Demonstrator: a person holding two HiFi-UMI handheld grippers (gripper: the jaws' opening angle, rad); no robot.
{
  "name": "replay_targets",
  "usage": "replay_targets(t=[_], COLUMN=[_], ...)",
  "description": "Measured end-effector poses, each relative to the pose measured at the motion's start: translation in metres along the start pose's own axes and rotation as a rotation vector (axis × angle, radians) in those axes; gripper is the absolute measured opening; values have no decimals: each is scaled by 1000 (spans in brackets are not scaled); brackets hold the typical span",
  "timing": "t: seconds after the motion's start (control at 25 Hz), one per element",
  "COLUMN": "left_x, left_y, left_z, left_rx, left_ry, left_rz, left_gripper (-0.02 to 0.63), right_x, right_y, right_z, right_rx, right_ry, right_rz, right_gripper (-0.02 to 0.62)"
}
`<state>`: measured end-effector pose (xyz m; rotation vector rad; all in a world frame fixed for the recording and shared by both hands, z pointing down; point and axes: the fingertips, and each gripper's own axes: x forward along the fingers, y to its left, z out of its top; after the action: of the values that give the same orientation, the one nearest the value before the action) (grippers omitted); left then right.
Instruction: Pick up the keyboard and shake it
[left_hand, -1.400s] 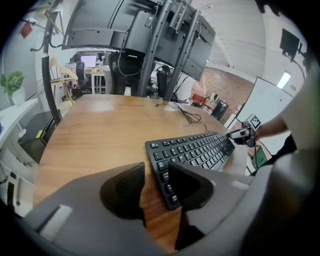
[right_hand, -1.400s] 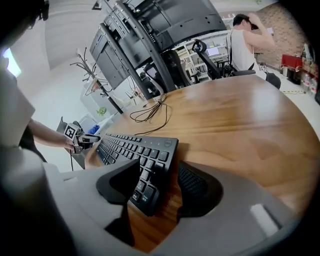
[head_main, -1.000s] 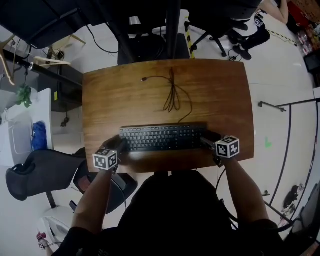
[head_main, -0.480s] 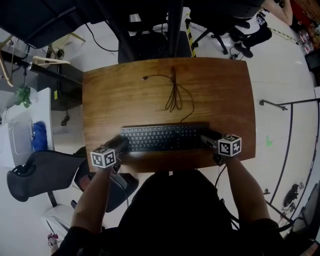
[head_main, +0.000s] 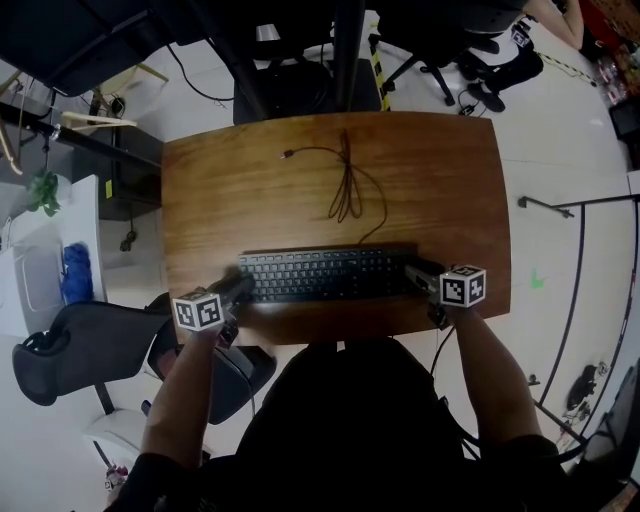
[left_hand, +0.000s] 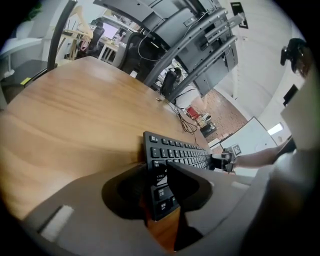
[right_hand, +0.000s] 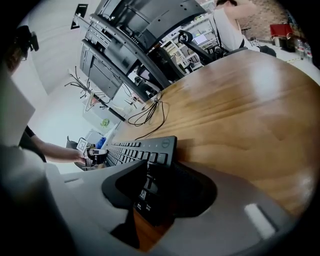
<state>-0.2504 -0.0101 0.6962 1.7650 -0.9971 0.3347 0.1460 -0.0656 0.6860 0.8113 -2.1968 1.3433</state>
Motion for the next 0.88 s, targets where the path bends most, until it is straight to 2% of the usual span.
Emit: replay_targets(t=[0.12, 0.32, 0.56, 0.68, 0.76, 0.88], left_x=[-1, -1, -14, -20, -23, -24], left_y=[0, -2, -7, -15, -21, -22], left_z=[1, 2, 6, 2, 3, 6], left_rx=[-26, -25, 35, 43, 45, 50], left_ry=[-1, 10, 10, 23, 15, -6], left_rz=[-28, -44, -87, -148, -171, -161], left_gripper=[120, 115, 101, 97, 95, 92], right_x=[0, -3, -19, -26, -28, -30], right_y=[1, -1, 10, 16, 16, 13], right_z=[0, -2, -2, -2, -2, 2], right_rx=[13, 27, -5, -43, -61, -55], right_ry=[4, 9, -66, -73, -68, -79], right_rz=[18, 41, 126, 176, 180, 154], right_gripper=[136, 123, 102, 101, 102, 103])
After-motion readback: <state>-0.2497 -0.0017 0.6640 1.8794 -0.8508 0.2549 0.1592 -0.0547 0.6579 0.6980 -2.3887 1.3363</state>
